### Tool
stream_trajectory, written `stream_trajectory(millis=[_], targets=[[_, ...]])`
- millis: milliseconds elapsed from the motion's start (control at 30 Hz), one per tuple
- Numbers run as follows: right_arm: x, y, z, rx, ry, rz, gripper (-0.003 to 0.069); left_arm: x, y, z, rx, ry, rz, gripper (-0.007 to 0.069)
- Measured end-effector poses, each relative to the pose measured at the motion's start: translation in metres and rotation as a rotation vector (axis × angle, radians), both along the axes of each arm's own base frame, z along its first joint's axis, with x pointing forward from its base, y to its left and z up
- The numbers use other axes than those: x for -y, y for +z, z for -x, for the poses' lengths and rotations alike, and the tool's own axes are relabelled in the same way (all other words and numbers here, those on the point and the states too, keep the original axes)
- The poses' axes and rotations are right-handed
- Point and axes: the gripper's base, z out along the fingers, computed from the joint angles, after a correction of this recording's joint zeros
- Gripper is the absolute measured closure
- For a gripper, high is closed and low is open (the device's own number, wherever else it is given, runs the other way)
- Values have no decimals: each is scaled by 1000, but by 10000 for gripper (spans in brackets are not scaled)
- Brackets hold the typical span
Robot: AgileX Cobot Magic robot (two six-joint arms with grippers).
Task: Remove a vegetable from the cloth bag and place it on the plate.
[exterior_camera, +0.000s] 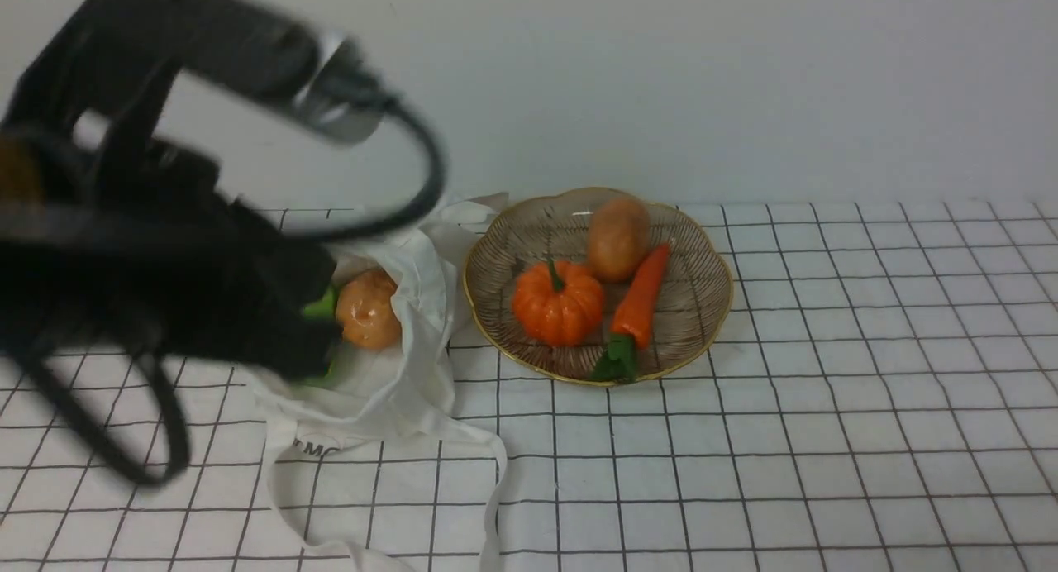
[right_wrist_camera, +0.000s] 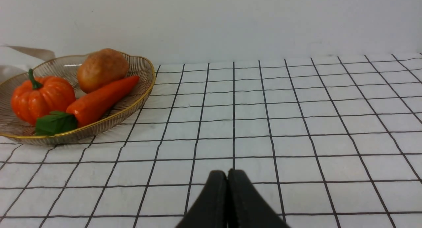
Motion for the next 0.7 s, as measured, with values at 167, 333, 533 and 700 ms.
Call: stream_trajectory(millis=[167, 333, 533, 700], targets=[[0, 0, 0, 0, 0, 0, 674, -25, -42, 40, 152, 42, 202, 632], [0, 0, 0, -1, 0, 0, 674, -41, -65, 66, 263, 42, 304, 632], [0, 0, 0, -1, 0, 0, 674, -50, -91, 80, 265, 42, 307, 632], [0, 0, 0, -1, 0, 0, 674, -50, -96, 80, 250, 44, 297, 632]])
